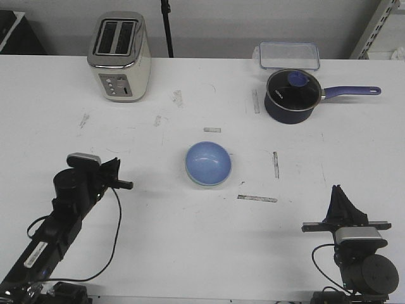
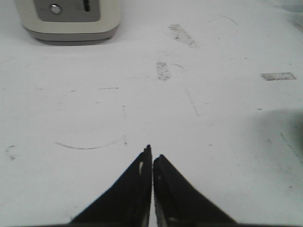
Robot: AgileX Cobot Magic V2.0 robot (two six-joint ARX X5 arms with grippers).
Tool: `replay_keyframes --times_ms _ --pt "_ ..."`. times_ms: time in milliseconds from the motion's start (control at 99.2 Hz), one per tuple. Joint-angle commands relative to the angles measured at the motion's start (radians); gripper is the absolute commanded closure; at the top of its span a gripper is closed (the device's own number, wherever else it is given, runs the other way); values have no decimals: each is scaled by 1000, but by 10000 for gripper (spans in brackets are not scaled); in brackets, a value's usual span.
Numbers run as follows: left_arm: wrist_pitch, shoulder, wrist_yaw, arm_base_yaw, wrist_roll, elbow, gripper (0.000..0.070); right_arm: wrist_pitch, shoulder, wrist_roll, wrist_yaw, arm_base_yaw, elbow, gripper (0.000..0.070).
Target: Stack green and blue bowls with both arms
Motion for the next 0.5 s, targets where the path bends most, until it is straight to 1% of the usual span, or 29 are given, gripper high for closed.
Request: replay_keyframes --times_ms 0,91,262,494 --pt "18 -61 -1 34 56 -28 700 14 -2 -4 3 0 2 690" --pt "29 -178 -1 85 56 -96 699 14 -2 -4 3 0 2 690" --pt "56 -385 -1 133 55 -200 699 14 -2 -4 3 0 2 690" --pt "-16 -634 -1 142 55 -233 699 14 -2 -4 3 0 2 690"
